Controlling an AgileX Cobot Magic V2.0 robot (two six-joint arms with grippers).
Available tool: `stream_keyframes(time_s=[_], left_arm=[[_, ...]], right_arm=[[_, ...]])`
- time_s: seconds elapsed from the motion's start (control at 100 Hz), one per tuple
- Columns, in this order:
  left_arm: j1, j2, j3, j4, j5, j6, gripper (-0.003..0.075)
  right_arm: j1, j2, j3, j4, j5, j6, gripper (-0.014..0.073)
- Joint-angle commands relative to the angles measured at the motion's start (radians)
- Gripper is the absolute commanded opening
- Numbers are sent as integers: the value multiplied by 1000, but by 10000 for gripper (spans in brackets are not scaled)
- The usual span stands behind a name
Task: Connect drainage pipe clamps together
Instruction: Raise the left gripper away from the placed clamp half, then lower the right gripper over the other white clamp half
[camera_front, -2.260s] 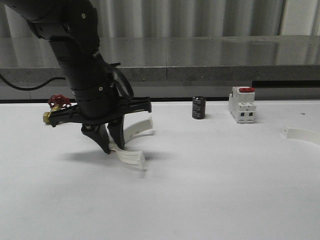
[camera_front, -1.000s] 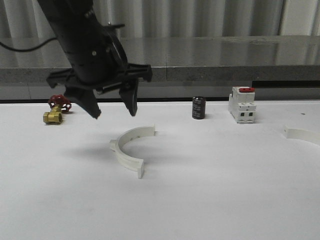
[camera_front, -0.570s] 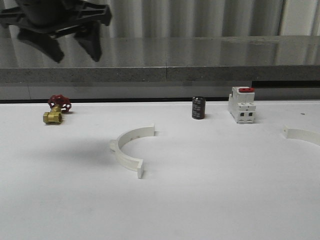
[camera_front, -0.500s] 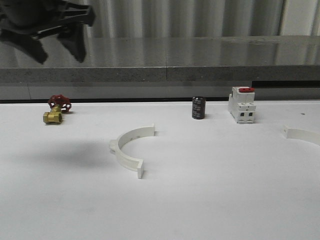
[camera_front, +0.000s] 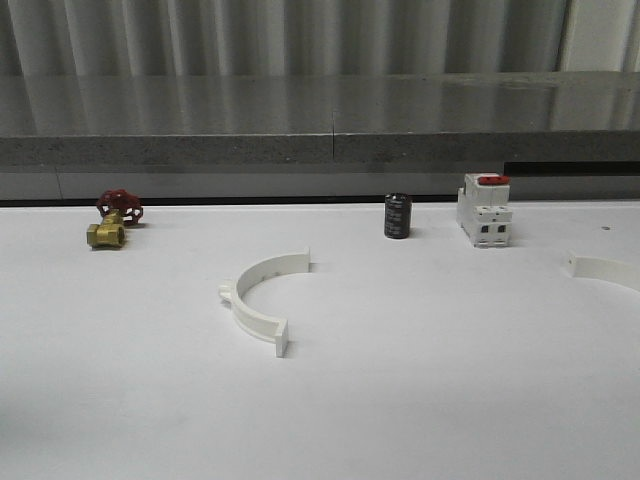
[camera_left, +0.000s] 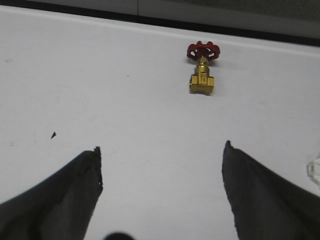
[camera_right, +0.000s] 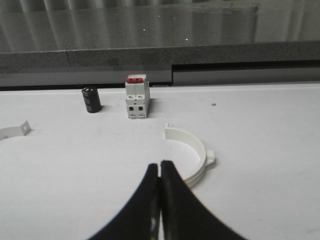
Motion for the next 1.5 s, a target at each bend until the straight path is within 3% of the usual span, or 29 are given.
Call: stream_keyframes(time_s=[0.0, 0.29, 0.46, 0.6, 0.86, 1.21, 1.49], left_arm=[[10, -110, 39, -5, -89, -1, 503], [8, -422, 200, 11, -96, -1, 498], [8, -550, 247, 22, -87, 2, 427], [8, -605, 260, 31, -60, 2, 314], [8, -624, 260, 33, -46, 2, -20], [8, -624, 260, 33, -46, 2, -20], [8, -624, 260, 33, -46, 2, -20]], right_arm=[[3, -20, -15, 0, -84, -4, -69], [3, -20, -15, 0, -84, -4, -69], [3, -20, -15, 0, -86, -4, -69], [3, -20, -15, 0, -87, -4, -69], [3, -20, -15, 0, -84, -4, -69], [3, -20, -47, 0, -110, -4, -69], [3, 91, -245, 1, 46, -4, -69]])
